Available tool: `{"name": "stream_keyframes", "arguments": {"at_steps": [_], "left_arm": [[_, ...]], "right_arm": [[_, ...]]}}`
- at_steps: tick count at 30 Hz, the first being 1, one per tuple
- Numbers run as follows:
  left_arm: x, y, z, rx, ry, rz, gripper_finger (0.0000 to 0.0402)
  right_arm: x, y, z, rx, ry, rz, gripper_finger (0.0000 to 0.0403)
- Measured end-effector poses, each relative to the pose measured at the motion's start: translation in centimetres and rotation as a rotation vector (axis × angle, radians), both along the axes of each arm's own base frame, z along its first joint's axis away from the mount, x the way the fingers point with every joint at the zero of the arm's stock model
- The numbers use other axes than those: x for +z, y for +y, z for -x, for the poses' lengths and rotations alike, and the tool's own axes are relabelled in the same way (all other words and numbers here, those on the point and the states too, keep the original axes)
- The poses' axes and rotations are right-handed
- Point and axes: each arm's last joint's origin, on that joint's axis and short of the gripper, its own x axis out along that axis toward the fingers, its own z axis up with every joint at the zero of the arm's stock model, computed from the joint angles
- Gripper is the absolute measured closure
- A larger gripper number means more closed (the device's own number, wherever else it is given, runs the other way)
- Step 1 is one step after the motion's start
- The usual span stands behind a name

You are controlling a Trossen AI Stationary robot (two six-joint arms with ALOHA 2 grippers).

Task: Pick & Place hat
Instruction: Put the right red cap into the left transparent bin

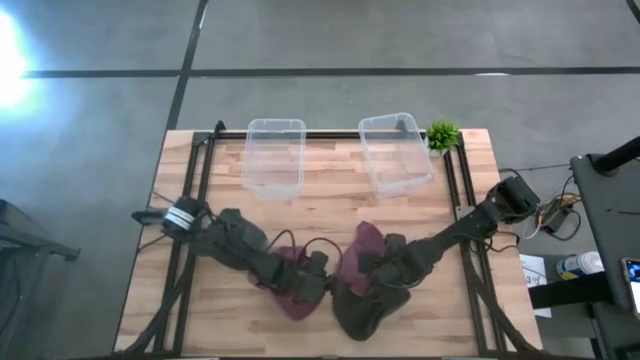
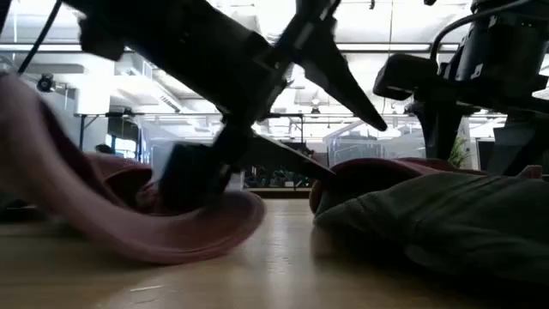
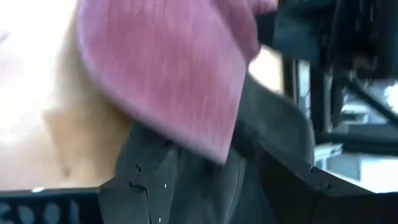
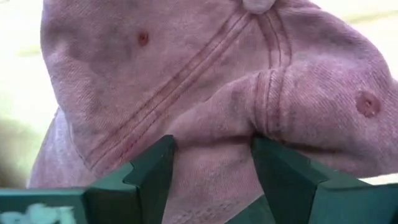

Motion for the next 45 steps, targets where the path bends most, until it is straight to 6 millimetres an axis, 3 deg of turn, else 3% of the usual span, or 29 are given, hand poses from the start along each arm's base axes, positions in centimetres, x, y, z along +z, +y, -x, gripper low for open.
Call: {"name": "stream_keyframes", "arguments": {"at_steps": [4,8,15,20,24,30,34,39,45], "left_arm": [[-1.3,0.7,-0.6,0.043,0.010,0.012,0.0191],[-1.2,1.5,-0.9,0.101,0.003,0.036,0.0191],[2.3,2.6,-0.7,0.112,-0.076,-0.117,0.0192],[2.5,3.6,-0.9,0.092,-0.055,-0.173,0.0203],[2.0,4.1,-0.8,0.061,0.005,-0.209,0.0250],[2.3,4.5,-1.0,0.042,-0.005,-0.256,0.0375],[3.0,4.5,-0.8,0.022,-0.009,-0.269,0.0390],[6.2,4.7,0.5,0.032,-0.043,-0.327,0.0395],[13.1,5.1,5.3,0.232,-0.095,-0.424,0.0396]], "right_arm": [[0.0,0.2,-0.4,0.033,-0.045,-0.020,0.0188],[0.3,0.5,-0.5,0.068,-0.045,-0.020,0.0188],[0.9,1.0,-0.9,0.132,-0.060,-0.011,0.0188],[1.4,1.1,-1.2,0.176,-0.073,0.005,0.0188],[1.8,1.1,-1.5,0.188,-0.098,0.033,0.0188],[2.7,1.2,-1.7,0.210,-0.087,0.070,0.0188],[4.2,1.6,-1.1,0.216,-0.026,0.130,0.0188],[8.3,2.1,0.7,0.173,-0.005,0.266,0.0188],[12.1,2.4,2.8,0.157,0.020,0.355,0.0188]]}}
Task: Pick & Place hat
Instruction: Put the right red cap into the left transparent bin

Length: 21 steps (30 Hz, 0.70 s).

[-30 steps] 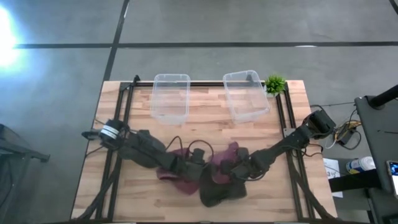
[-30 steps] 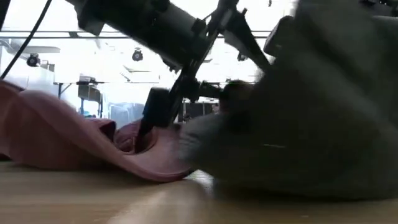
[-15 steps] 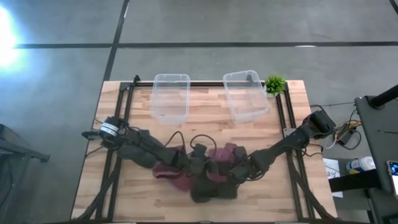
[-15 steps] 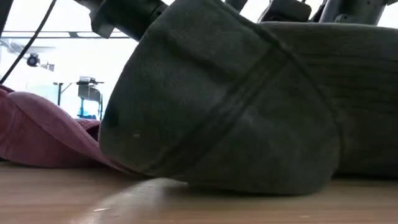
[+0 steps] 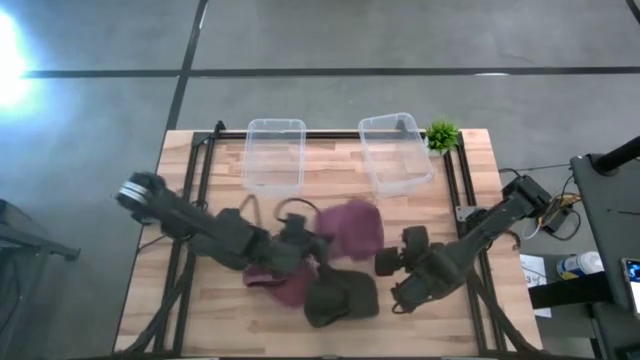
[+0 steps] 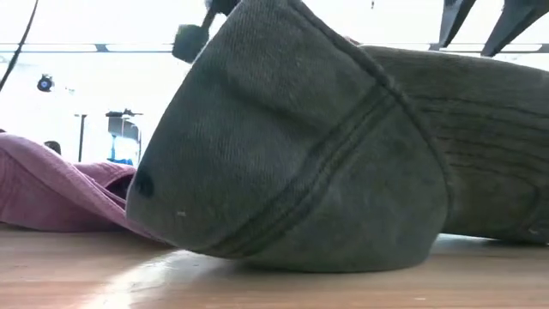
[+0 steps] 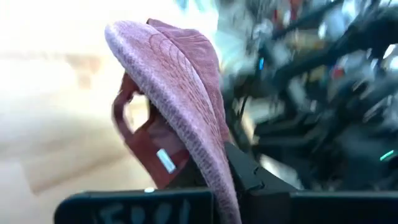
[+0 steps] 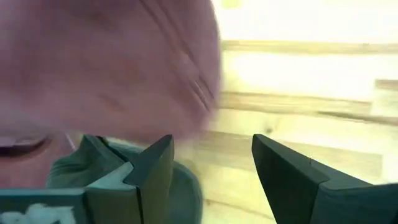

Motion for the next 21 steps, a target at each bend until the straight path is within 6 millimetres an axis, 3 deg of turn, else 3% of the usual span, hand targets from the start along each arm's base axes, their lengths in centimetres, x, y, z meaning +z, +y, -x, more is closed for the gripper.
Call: {"name": "stream_keyframes", "arguments": {"at_steps": [5,10,15,21], "left_arm": [[4.1,1.3,5.2,0.265,-0.117,-0.103,0.0396],[6.3,4.1,9.6,0.522,-0.108,-0.284,0.0396],[6.9,6.9,12.8,0.653,0.031,-0.458,0.0396],[5.8,9.6,14.1,0.653,0.216,-0.579,0.0396]], "right_arm": [[0.7,-0.4,0.0,0.012,0.000,0.030,0.0188],[0.7,-0.6,-0.2,0.020,-0.001,0.039,0.0188],[0.7,-0.7,-0.3,0.021,0.003,0.042,0.0188],[0.7,-1.1,-0.6,0.002,-0.010,0.032,0.0188]]}}
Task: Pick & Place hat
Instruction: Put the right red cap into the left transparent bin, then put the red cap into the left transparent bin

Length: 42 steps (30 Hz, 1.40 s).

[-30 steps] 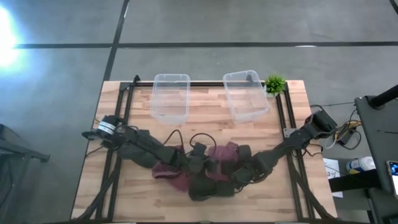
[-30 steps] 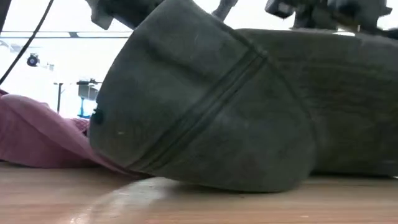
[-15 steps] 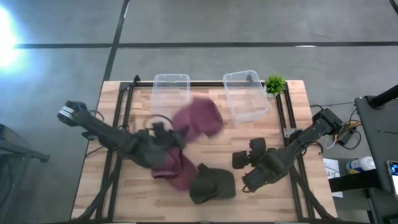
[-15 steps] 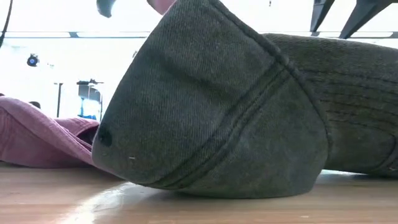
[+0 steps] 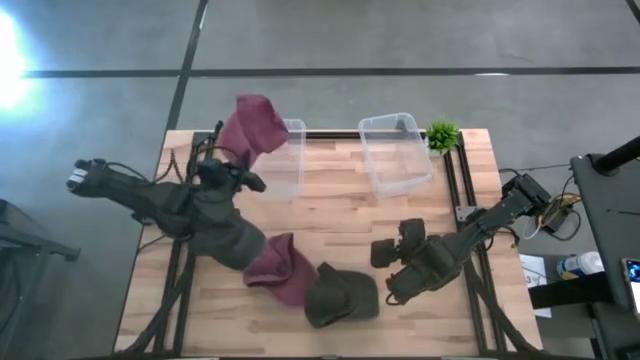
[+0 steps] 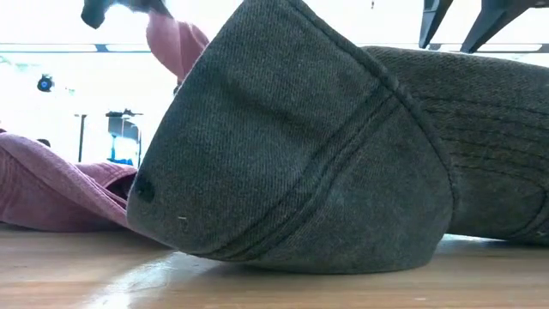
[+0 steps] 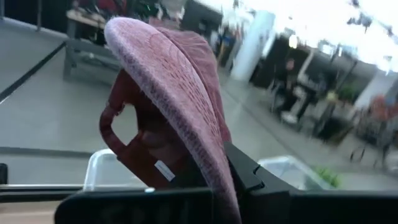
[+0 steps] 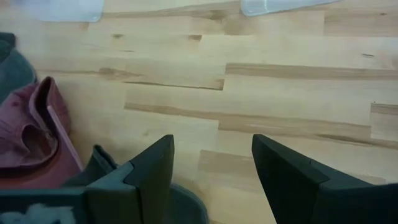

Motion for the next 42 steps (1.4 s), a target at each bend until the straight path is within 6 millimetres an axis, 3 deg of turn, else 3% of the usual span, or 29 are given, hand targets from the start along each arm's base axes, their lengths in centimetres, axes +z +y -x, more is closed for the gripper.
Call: {"name": "stream_keyframes", "arguments": {"at_steps": [5,10,21,23,26,30,33,38,42], "left_arm": [[-3.1,1.5,-0.6,-0.105,0.203,0.102,0.0396],[-6.4,2.0,-1.0,-0.072,0.300,0.146,0.0394],[-8.1,2.1,-1.8,-0.077,0.410,0.137,0.0275],[-7.9,2.1,-1.8,-0.088,0.410,0.145,0.0254],[-6.1,1.7,-1.9,-0.154,0.395,0.147,0.0233],[-2.8,0.1,-2.0,-0.340,0.423,0.107,0.0226],[-1.2,-2.1,-2.0,-0.586,0.473,0.072,0.0226],[-1.8,-6.5,-1.1,-1.014,0.538,0.155,0.0225],[-3.3,-10.0,0.5,-1.089,0.579,0.248,0.0225]], "right_arm": [[0.0,-0.2,-0.2,-0.012,-0.001,-0.005,0.0188],[0.0,-0.6,-0.4,-0.028,-0.004,-0.008,0.0188],[0.0,-1.1,-0.8,-0.048,-0.002,-0.015,0.0188],[0.0,-1.1,-0.8,-0.045,-0.002,-0.015,0.0188],[-0.1,-1.1,-0.9,-0.034,-0.005,-0.019,0.0188],[0.0,-0.8,-1.7,0.043,-0.036,-0.048,0.0188],[-0.3,-0.8,-2.8,0.109,-0.088,-0.077,0.0188],[-1.6,-1.2,-5.5,0.236,-0.241,-0.094,0.0188],[-2.9,-1.7,-7.5,0.328,-0.350,-0.082,0.0188]]}}
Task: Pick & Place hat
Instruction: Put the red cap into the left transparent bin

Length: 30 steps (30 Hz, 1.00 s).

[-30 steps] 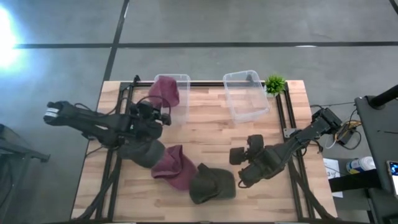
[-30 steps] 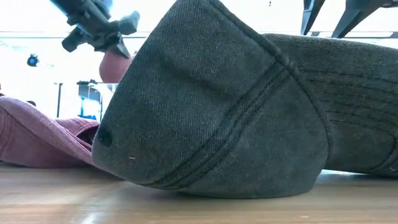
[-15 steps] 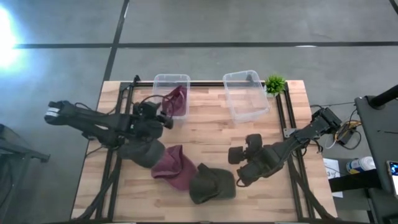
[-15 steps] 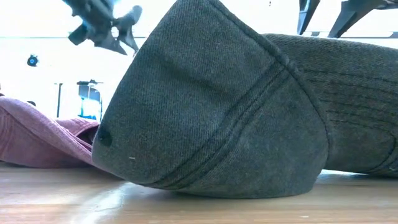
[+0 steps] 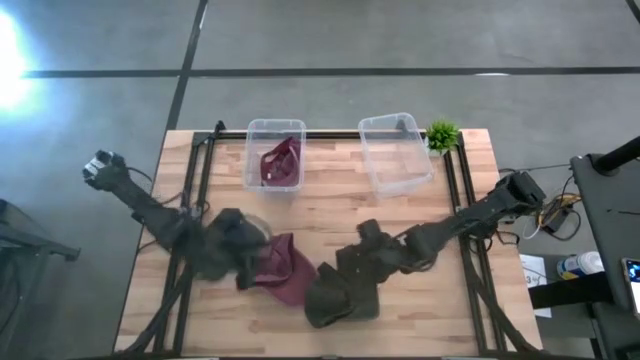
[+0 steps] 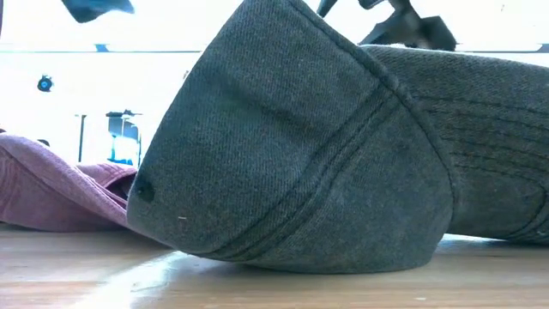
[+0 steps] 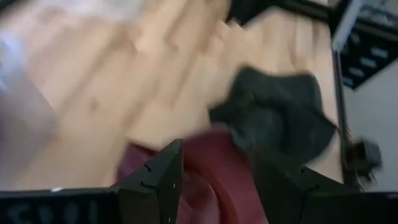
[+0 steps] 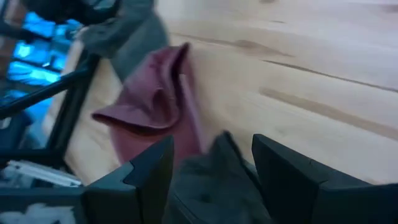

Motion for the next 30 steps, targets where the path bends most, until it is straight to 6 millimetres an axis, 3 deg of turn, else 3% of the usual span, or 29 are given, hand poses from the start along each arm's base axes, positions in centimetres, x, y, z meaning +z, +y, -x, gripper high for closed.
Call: {"name": "stream_keyframes", "arguments": {"at_steps": [9,15,20,30], "left_arm": [[-5.9,-6.0,2.4,0.020,0.193,0.194,0.0225],[-8.7,-8.0,2.5,0.105,0.310,0.287,0.0225],[-11.4,-8.2,2.1,0.151,0.328,0.256,0.0225],[-15.5,-6.6,1.4,0.249,0.270,0.356,0.0225]], "right_arm": [[-4.9,-1.2,-4.5,0.262,0.045,0.054,0.0188],[-7.3,-1.2,-7.3,0.440,0.111,0.084,0.0188],[-9.6,-2.0,-9.4,0.474,0.164,0.123,0.0188],[-11.4,-3.8,-12.4,0.586,0.171,0.051,0.0188]]}}
